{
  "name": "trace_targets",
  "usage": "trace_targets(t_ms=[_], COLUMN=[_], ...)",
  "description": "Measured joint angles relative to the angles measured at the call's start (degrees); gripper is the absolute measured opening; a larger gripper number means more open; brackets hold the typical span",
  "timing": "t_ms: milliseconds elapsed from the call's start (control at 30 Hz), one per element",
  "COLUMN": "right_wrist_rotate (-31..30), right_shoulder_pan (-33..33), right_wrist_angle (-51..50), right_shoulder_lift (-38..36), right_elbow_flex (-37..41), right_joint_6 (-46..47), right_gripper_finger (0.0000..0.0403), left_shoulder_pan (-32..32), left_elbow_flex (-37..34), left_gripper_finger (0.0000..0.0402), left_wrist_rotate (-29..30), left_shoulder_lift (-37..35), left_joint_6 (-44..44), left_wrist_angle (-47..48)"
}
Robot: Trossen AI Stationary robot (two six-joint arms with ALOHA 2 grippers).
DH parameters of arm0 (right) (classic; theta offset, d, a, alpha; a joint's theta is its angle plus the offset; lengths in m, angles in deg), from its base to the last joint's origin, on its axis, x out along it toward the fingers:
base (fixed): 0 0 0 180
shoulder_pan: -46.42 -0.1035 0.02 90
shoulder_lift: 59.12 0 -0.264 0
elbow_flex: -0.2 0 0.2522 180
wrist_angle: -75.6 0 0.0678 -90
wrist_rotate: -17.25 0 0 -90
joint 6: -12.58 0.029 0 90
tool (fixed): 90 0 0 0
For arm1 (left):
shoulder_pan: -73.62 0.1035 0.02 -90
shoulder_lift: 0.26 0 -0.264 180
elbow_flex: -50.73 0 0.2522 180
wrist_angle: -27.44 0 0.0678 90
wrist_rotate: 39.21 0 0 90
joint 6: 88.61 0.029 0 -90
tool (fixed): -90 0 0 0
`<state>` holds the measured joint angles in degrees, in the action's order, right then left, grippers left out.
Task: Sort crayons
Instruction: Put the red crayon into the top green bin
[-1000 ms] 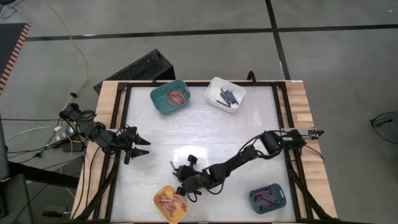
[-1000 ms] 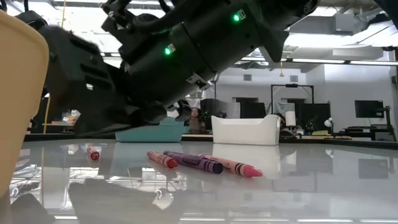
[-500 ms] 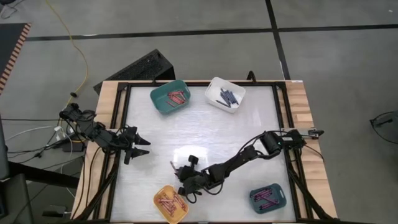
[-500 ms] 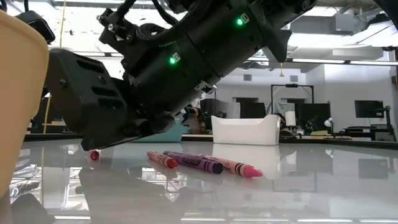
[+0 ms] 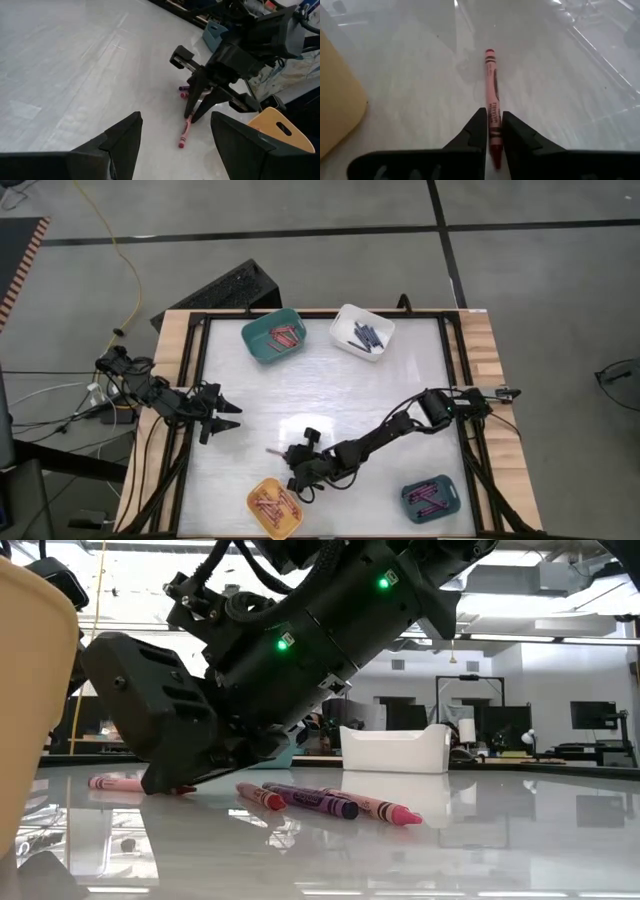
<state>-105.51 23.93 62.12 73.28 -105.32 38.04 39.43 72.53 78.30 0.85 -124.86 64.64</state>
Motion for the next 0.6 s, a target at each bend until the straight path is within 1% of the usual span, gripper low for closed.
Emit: trace_targets(t_ms=[200,333,433,600], right_wrist_rotate=[0.1,2.6,3.8,5.5], right_shoulder_pan=[0.1,0.6,1.1,1.5], right_wrist_angle=[-1.9,-3.2,-4.3,-5.8], right_shoulder_lift=[0.0,-0.2,-0.2,-0.3], right_elbow_flex=[0.0,-0.1,-0.2,-0.2], right_joint_6=[-0.4,0.0,1.8,3.0], right_gripper_finger=[0.0066,0.0063,0.0049,0.001], left_shoulder_pan=[0.0,0.0,0.0,0.0], left_elbow_flex=[0.0,0.0,0.0,0.0], left_gripper_finger=[0.0228,0.0228,0.0228,0.0228], left_wrist_rotate=[0.0,0.0,0.0,0.0], left_shoulder_lift=[0.0,0.0,0.0,0.0], left_joint_6=[0.0,0.0,0.0,0.0], left_wrist_angle=[0.0,0.0,0.0,0.0])
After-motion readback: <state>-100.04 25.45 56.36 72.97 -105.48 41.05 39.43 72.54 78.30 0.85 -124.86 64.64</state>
